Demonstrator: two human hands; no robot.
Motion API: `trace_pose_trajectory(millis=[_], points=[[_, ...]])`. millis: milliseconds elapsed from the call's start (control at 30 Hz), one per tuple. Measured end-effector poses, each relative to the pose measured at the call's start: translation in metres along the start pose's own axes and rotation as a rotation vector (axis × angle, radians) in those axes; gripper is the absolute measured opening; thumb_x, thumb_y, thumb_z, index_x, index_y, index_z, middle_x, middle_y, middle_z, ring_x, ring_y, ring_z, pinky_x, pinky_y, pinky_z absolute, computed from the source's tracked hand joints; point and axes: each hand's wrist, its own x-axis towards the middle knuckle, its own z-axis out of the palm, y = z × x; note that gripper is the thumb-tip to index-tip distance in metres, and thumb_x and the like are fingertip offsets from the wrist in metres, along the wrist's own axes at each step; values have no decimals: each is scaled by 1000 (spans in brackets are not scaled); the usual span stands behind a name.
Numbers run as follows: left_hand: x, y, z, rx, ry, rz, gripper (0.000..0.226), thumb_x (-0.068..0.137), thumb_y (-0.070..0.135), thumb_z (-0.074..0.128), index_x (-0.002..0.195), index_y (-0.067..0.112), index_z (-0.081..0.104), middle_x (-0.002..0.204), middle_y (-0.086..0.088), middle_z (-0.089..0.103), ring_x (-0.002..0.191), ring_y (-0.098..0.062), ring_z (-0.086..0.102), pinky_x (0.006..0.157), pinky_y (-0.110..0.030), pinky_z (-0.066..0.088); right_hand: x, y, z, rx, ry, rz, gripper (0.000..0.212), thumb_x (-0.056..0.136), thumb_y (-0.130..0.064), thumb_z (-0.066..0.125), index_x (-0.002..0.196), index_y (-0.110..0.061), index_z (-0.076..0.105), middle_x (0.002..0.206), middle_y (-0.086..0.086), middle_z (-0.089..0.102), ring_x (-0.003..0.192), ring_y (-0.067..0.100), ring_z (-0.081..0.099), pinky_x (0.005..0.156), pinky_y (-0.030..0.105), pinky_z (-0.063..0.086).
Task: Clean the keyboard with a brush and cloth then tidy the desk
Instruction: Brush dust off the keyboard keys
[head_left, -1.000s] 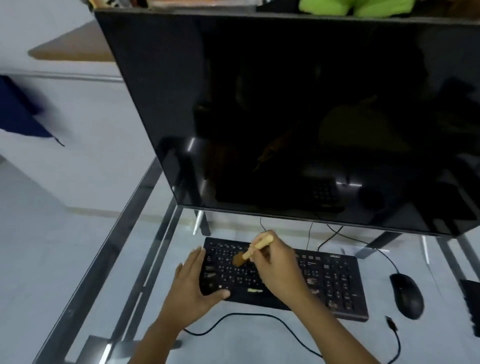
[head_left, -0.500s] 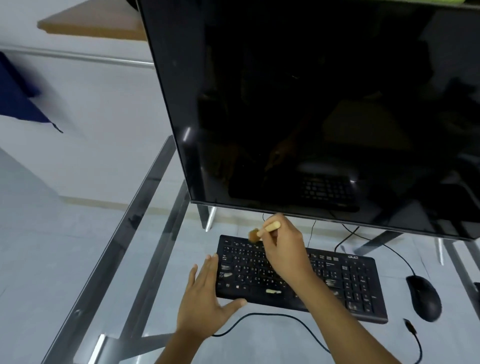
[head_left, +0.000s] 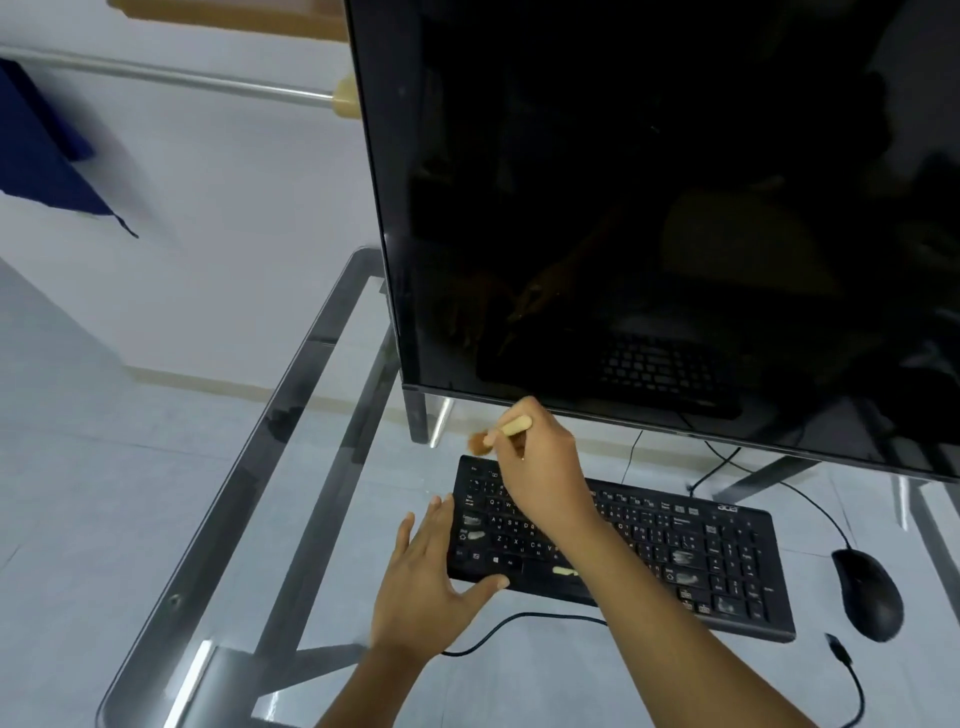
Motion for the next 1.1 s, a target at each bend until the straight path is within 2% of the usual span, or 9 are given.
trace_pose_trajectory(millis=[167,233,333,467,600,667,833,967,1100], points=[[-1,-7,4,11,-14,7,97,74,78,53,149,26,18,152,9,32,138,13,-6,117,-25,-2,-5,9,-3,-11,57,14,10,95,-17,57,86,-18,51,87,-8,60,74,3,60,62,21,51],[0,-6,4,3,17,12,96,74,75,57,148,24,22,150,8,33,136,16,-10,117,-31,6,-6,11,-8,68,86,33,9,93,-15,60,87,-16,53,82,-14,62,74,-1,61,63,13,49],[-1,-4,1,-6,53,-2,95,73,69,62,146,19,29,143,11,30,129,21,-20,112,-41,15,-11,15,-8,-17,-95,24,10,94,-18,59,87,-16,52,81,-3,67,70,7,65,61,23,54],[-2,-3,1,-12,72,11,94,72,69,61,144,18,31,142,6,38,129,22,-19,109,-44,19,-16,22,-16,-30,80,-1,10,94,-16,59,86,-15,53,87,-4,60,68,8,58,57,23,50],[-3,-2,-1,-18,91,16,94,71,69,58,143,14,34,142,-3,44,127,24,-20,104,-46,28,-27,25,-22,-64,-108,-6,9,93,-20,59,86,-17,54,82,-2,62,66,11,59,58,29,53],[-4,-2,0,-24,60,-11,97,70,72,57,145,15,32,145,-5,42,125,23,-19,106,-47,27,-34,31,-23,-91,-13,-23,7,94,-19,55,89,-17,53,89,1,60,73,15,61,63,33,54],[-3,-9,7,20,3,-62,105,67,82,47,149,22,23,151,-3,35,138,1,-2,111,-46,27,-46,33,-33,6,-100,66,7,93,-16,60,88,-14,54,82,-1,66,60,2,57,53,17,43],[-5,-11,9,36,-22,-77,106,65,84,47,149,23,22,152,-2,35,141,-10,6,112,-46,26,-56,37,-33,-33,131,7,6,94,-16,59,91,-13,56,91,-3,58,66,2,52,59,15,44],[-4,-15,13,57,-58,-104,110,64,87,44,150,24,19,153,-3,33,145,-30,13,110,-51,31,-62,36,-31,-35,-19,51,8,91,-15,61,87,-12,55,84,1,61,66,14,60,58,30,52]])
